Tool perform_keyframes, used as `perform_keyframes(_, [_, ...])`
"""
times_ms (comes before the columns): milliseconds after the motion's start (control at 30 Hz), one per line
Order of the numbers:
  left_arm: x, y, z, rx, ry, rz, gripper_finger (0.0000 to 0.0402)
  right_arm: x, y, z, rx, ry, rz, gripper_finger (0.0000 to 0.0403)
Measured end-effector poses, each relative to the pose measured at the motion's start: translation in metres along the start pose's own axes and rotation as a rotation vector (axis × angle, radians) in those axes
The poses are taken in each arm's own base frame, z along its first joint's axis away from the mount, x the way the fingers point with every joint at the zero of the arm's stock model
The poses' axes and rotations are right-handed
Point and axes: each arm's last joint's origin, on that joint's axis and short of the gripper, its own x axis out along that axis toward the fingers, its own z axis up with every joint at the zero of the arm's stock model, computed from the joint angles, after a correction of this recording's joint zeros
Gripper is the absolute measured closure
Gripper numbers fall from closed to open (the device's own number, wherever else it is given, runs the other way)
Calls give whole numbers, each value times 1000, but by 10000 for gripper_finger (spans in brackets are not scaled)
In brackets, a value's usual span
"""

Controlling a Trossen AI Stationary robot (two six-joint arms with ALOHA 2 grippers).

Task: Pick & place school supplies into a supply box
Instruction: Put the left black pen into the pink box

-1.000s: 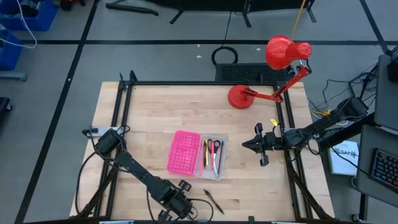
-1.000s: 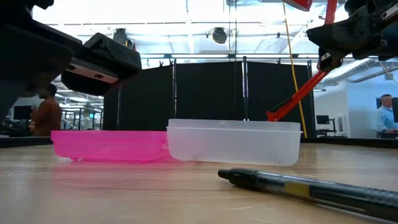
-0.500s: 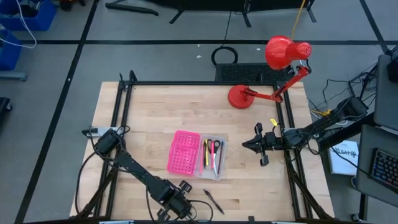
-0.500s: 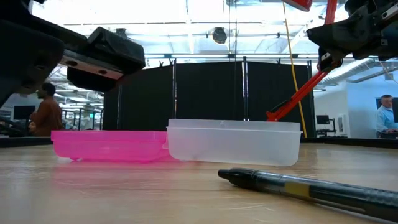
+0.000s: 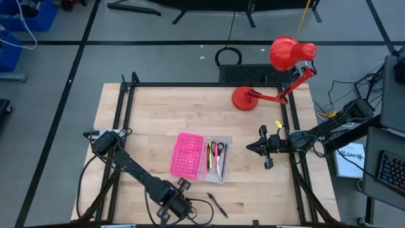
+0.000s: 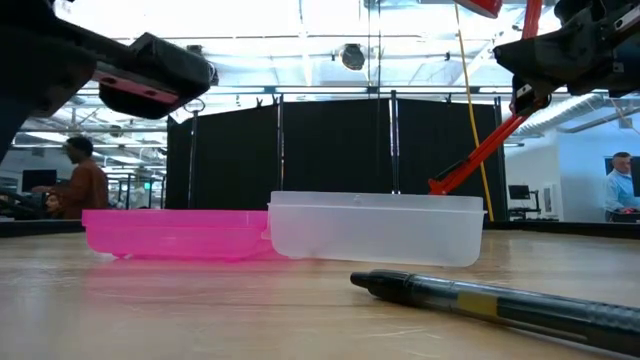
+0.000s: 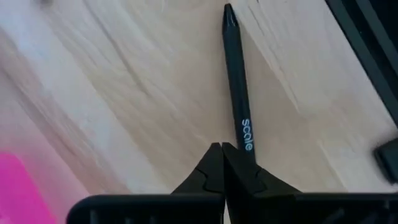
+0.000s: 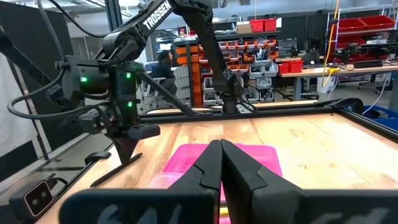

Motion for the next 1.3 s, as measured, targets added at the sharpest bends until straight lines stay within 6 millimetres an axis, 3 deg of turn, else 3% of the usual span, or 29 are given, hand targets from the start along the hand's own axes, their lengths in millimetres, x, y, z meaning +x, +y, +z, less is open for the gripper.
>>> perform_keyframes(133, [1, 1, 2, -69, -14, -2, 384, 0, 0, 0, 0, 0, 0, 403])
perform_keyframes(433, [-7, -14, -4, -238, 25, -46, 264, 0, 0, 0, 1, 0, 0, 403])
perform_keyframes(600, [7, -20, -10, -223, 113, -35, 212, 0, 0, 0, 18, 0, 0, 403])
perform_keyframes(733, [13, -19, -11, -216, 141, -17, 197, 0, 0, 0, 18, 0, 0, 403])
perform_keyframes(900, [24, -18, -12, -187, 164, -7, 215, 0, 0, 0, 18, 0, 0, 403])
perform_keyframes(1200, [40, -11, -14, -147, 218, -19, 367, 0, 0, 0, 29, 0, 0, 403])
perform_keyframes(1300, [38, -10, -13, -104, 208, 4, 367, 0, 0, 0, 34, 1, 0, 403])
